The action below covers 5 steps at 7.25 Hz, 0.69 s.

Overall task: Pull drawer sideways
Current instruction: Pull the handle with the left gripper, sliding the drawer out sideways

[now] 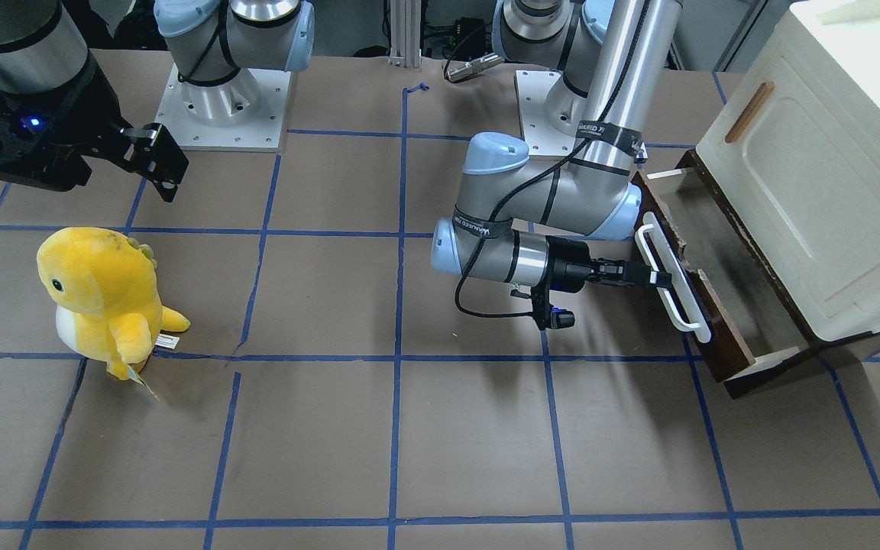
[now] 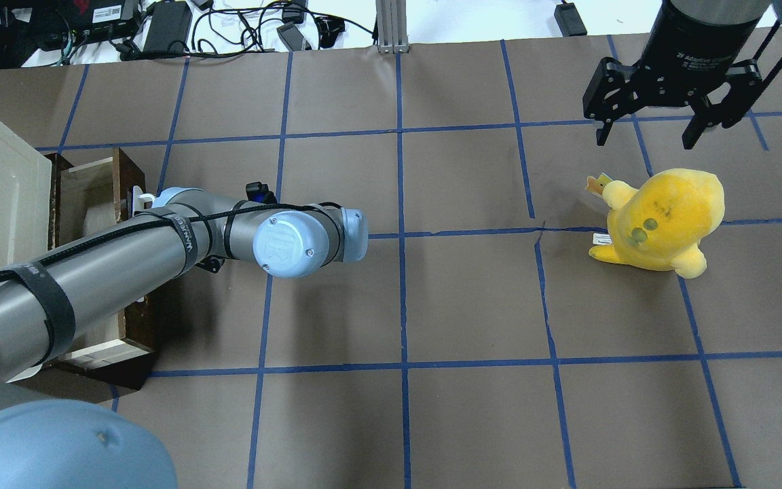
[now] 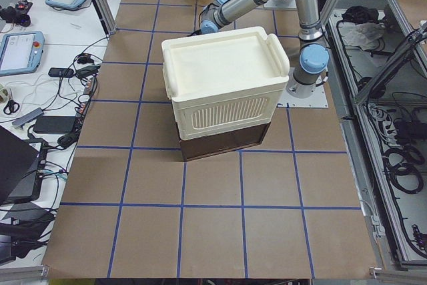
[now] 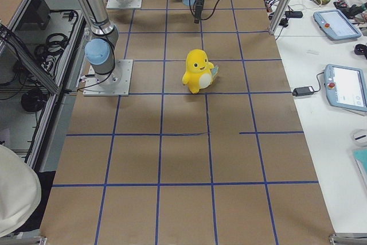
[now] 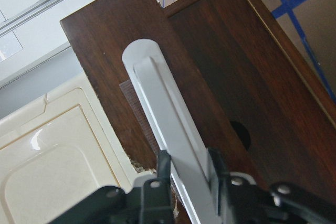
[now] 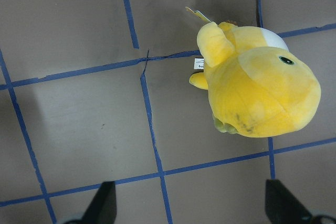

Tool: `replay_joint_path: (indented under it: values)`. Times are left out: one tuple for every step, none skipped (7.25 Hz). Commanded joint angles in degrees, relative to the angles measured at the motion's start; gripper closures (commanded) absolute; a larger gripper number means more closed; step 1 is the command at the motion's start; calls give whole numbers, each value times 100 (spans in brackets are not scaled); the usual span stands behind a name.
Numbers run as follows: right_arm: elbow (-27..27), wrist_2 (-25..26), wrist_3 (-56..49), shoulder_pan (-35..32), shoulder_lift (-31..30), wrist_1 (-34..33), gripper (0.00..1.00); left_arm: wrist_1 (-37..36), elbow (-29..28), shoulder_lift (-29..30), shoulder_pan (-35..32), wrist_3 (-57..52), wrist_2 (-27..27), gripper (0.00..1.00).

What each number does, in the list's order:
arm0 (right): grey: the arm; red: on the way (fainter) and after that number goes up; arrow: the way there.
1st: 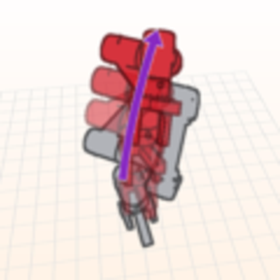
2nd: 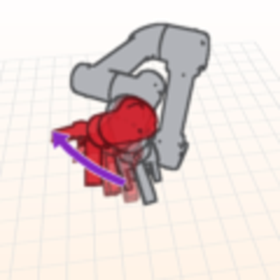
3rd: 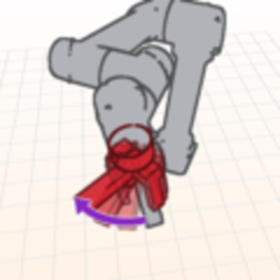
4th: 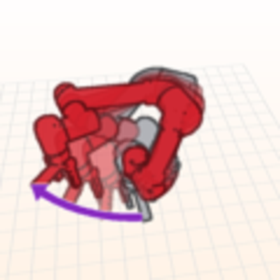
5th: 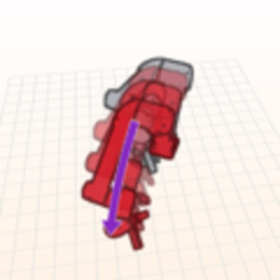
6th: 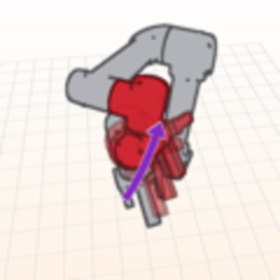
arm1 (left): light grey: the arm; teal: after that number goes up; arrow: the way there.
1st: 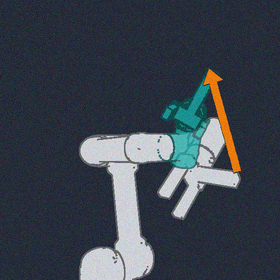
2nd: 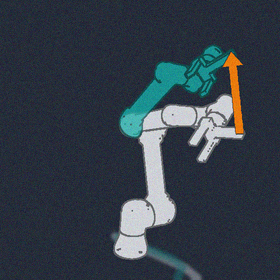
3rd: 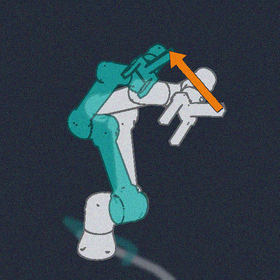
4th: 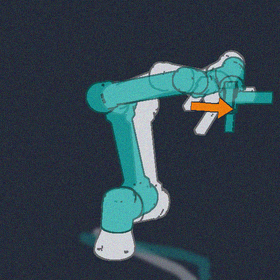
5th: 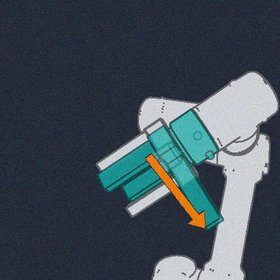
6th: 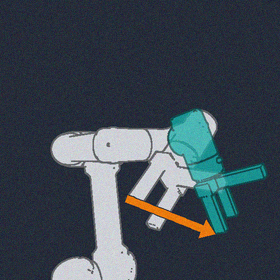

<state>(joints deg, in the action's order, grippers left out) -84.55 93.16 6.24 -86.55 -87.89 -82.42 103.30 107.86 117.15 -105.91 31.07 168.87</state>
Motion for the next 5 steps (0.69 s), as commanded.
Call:
replay_joint_path:
  values:
    - [0, 0, 0, 6, 0, 7, 0, -12, -106, 27, 0, -13, -3, 68]
    - [0, 0, 0, -2, 0, 7, 0, 6, -159, 62, 0, -14, -38, 68]
    - [0, 0, 0, -2, 0, -2, 0, 15, -160, 63, -9, -14, -38, 68]
    - [0, 0, 0, 6, 0, -2, 0, 41, -160, 63, -26, -14, -55, 68]
    - [0, 0, 0, -2, 0, -2, 0, 32, -160, 63, -26, -14, -56, 68]
